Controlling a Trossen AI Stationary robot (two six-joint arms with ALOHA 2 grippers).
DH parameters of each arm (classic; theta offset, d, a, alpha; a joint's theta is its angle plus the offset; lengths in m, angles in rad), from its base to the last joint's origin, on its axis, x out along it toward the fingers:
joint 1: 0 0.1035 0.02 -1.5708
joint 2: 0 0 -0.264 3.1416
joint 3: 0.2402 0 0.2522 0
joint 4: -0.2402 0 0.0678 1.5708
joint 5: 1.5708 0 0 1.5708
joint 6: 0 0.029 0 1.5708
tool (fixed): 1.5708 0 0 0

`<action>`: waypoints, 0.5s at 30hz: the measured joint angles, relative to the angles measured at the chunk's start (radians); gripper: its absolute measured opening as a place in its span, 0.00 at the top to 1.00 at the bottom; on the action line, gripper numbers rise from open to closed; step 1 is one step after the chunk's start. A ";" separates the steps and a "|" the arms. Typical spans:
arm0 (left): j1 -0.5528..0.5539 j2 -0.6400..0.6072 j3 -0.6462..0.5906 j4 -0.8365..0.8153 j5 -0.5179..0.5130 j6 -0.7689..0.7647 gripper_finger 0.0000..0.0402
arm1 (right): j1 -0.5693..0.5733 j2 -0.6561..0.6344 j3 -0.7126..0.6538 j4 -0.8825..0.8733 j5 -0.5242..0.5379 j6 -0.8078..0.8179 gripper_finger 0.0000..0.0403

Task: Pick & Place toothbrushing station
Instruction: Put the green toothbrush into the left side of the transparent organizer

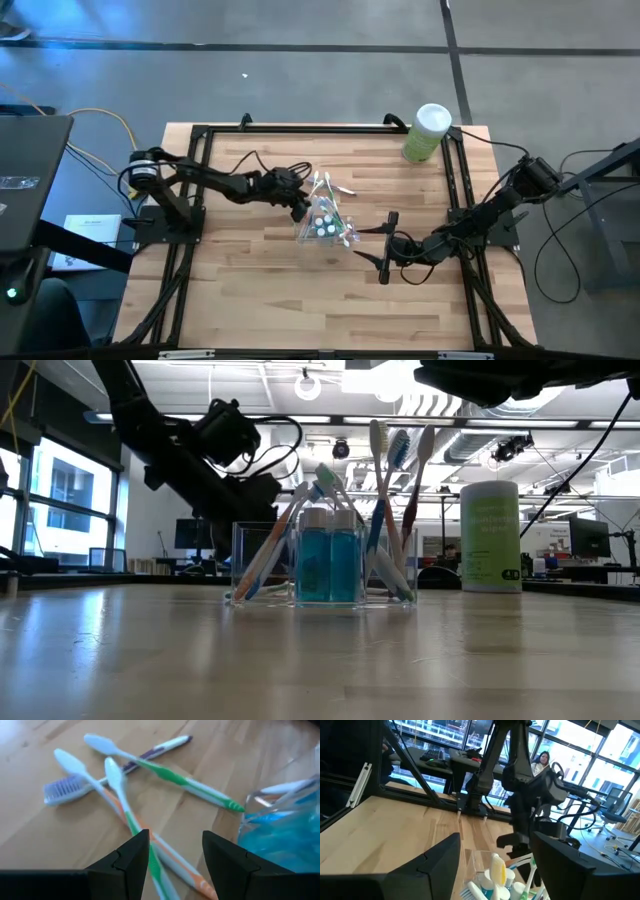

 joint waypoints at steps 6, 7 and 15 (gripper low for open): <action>-0.004 0.032 0.000 0.007 -0.070 -0.023 0.55 | 0.000 0.000 0.000 -0.001 0.000 0.000 0.41; -0.004 0.035 0.000 0.005 -0.071 -0.034 0.55 | 0.000 0.000 0.000 -0.003 0.000 0.000 0.41; -0.004 0.086 0.000 0.001 -0.132 -0.048 0.55 | 0.000 0.000 0.000 -0.010 0.000 0.000 0.41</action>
